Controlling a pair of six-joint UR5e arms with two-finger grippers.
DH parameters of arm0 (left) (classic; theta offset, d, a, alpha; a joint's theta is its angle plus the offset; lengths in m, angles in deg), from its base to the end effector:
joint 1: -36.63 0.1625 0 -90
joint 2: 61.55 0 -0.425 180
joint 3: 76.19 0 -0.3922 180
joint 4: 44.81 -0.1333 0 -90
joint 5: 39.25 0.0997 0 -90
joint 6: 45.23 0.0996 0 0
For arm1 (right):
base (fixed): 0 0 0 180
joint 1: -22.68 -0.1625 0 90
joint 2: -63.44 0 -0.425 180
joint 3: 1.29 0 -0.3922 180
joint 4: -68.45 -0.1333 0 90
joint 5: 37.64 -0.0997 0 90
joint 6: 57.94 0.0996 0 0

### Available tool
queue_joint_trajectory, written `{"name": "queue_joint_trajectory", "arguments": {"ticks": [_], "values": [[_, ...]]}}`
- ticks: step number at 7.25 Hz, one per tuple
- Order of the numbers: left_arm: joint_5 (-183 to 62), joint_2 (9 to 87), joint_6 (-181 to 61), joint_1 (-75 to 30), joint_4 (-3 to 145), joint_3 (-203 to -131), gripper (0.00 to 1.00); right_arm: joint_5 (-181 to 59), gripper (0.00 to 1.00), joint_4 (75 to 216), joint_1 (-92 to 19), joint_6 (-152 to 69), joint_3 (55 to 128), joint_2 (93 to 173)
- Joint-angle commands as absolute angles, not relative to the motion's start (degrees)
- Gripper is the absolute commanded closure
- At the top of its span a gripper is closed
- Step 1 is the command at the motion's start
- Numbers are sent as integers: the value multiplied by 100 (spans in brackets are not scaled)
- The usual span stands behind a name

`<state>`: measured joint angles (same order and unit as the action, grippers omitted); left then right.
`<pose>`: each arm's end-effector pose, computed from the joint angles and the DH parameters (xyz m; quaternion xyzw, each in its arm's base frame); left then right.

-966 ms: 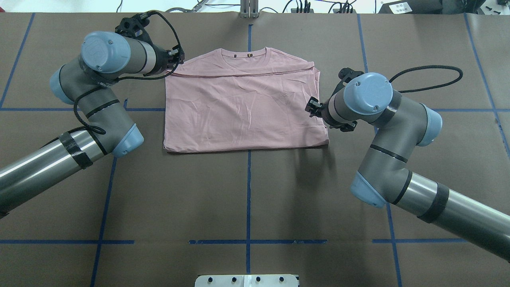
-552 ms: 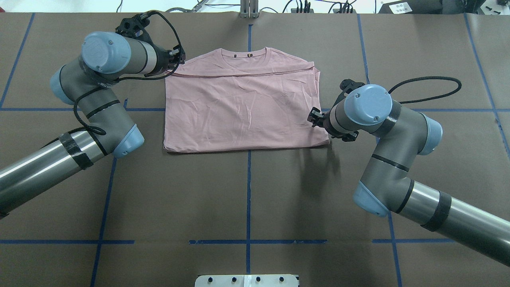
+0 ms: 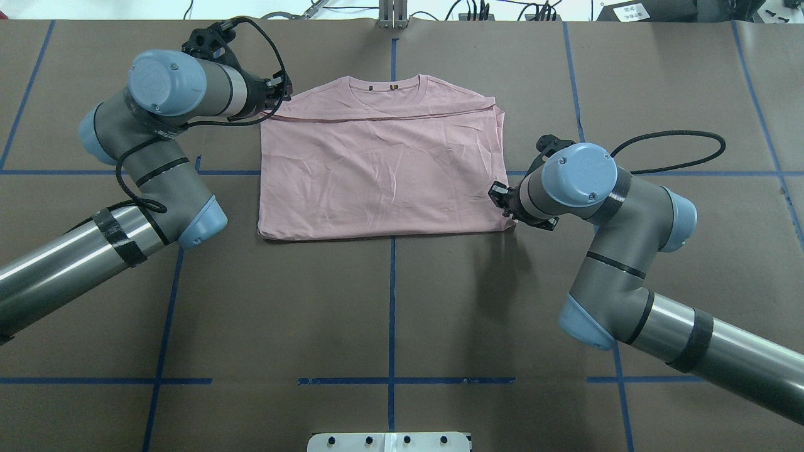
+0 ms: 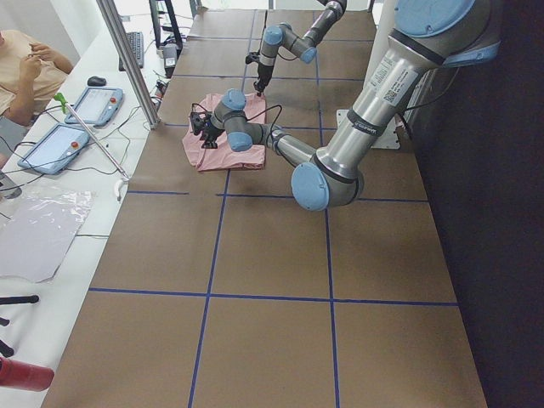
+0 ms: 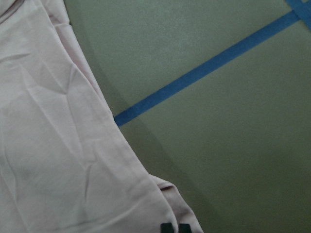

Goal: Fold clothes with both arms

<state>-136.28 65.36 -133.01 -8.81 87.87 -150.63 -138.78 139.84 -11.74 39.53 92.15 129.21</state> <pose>0.4421 -0.6215 0.3132 0.1662 0.5050 -0.2815 0.7988 -0.4810 -0.4679 0.3634 0.0043 -0.4012 0.2915 0.8684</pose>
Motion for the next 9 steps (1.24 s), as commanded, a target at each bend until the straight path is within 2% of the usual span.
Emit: {"name": "queue_joint_trajectory", "arguments": {"ticks": [1, 5, 7, 8, 9], "values": [[-13628, 6545, -13321, -881, 8782, -15063, 59, -13880, 100, 13990, -1125, 3980, 9597, 13188], [-13645, 6545, -13549, -829, 8782, -15343, 59, -13959, 100, 13999, 83, 4243, 12090, 15215], [-14151, 6169, -13707, -636, 8738, -16148, 59, -14920, 100, 13990, 779, 4541, 13058, 16026], [-14408, 6080, -14030, -635, 8712, -16353, 59, -15005, 100, 13981, 1304, 4534, 13116, 16091], [-14428, 6062, -14094, -609, 8703, -16451, 59, -15006, 37, 13973, 1623, 4542, 13134, 16065]]}}
